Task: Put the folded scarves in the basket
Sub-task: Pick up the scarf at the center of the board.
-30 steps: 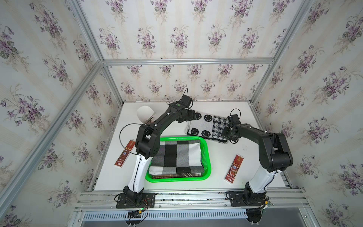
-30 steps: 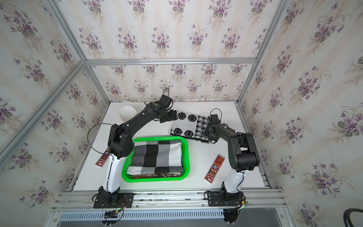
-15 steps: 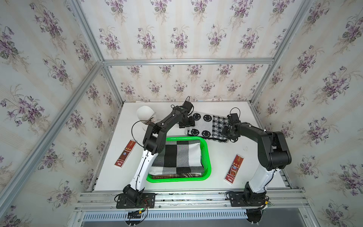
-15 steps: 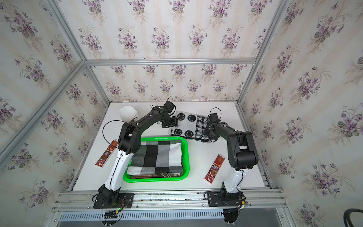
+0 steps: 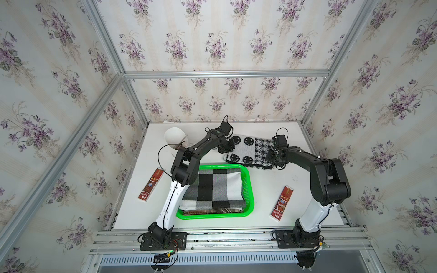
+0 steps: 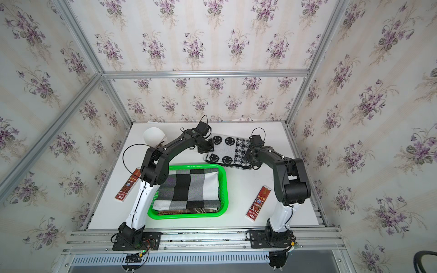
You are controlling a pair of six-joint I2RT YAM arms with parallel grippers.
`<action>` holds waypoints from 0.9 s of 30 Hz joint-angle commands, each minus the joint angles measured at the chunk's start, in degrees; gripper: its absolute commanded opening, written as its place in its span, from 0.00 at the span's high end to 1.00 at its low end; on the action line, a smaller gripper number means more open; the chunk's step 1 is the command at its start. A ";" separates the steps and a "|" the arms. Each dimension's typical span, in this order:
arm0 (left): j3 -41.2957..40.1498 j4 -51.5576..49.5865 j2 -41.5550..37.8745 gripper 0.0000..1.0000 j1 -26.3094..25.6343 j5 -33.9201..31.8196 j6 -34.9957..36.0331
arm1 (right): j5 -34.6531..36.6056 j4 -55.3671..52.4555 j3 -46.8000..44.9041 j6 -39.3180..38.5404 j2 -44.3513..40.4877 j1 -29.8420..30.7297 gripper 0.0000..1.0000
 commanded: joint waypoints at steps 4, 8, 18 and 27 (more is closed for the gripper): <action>7.55 -2.54 -2.23 1.00 -0.90 -0.86 2.09 | 2.00 -2.08 5.02 0.54 -3.26 1.62 1.00; 10.16 -4.66 -2.48 1.00 -1.00 -1.30 2.81 | 1.80 -3.39 7.68 0.35 -4.46 2.23 1.00; 10.40 -5.91 -8.60 1.00 -1.12 -4.24 3.78 | 2.39 -6.89 14.03 -0.21 -6.81 2.94 1.00; 4.84 -14.96 -20.65 1.00 -0.70 -8.94 3.02 | 0.65 -12.42 19.42 -1.21 -11.17 9.00 1.00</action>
